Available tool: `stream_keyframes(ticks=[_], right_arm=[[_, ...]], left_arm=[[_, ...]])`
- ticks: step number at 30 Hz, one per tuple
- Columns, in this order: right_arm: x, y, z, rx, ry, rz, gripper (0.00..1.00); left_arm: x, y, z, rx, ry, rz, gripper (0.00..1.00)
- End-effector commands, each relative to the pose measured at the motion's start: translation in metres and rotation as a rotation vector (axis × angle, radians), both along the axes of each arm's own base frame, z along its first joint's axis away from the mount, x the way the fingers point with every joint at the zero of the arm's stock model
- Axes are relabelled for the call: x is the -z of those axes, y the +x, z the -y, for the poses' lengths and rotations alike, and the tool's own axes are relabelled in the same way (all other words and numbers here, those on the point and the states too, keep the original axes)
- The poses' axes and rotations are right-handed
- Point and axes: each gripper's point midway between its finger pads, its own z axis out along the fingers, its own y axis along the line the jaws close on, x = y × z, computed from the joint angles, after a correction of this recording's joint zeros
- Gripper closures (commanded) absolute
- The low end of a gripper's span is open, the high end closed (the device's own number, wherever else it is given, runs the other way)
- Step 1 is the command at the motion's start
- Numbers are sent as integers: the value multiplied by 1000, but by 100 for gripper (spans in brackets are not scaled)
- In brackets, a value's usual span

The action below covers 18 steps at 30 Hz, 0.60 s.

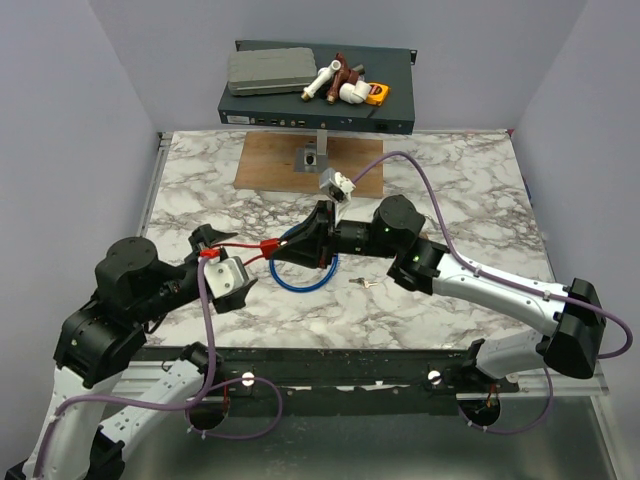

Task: Unlock with the key
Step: Unlock the lock.

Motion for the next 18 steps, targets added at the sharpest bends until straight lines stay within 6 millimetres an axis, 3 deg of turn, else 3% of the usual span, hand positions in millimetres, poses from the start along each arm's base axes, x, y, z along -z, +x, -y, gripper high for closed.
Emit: stream_keyframes(ticks=[1, 6, 10, 18], right_arm=[[-30, -2, 0, -16, 106, 14, 99], [-33, -5, -1, -35, 117, 18, 99], [-34, -5, -3, -36, 129, 12, 99], [-29, 11, -4, 47, 111, -11, 99]], left_arm=[[-19, 14, -8, -86, -71, 110, 19], [-13, 17, -7, -92, -61, 100, 23], [-8, 17, -2, -71, -61, 83, 37], [-21, -4, 2, 15, -91, 125, 34]])
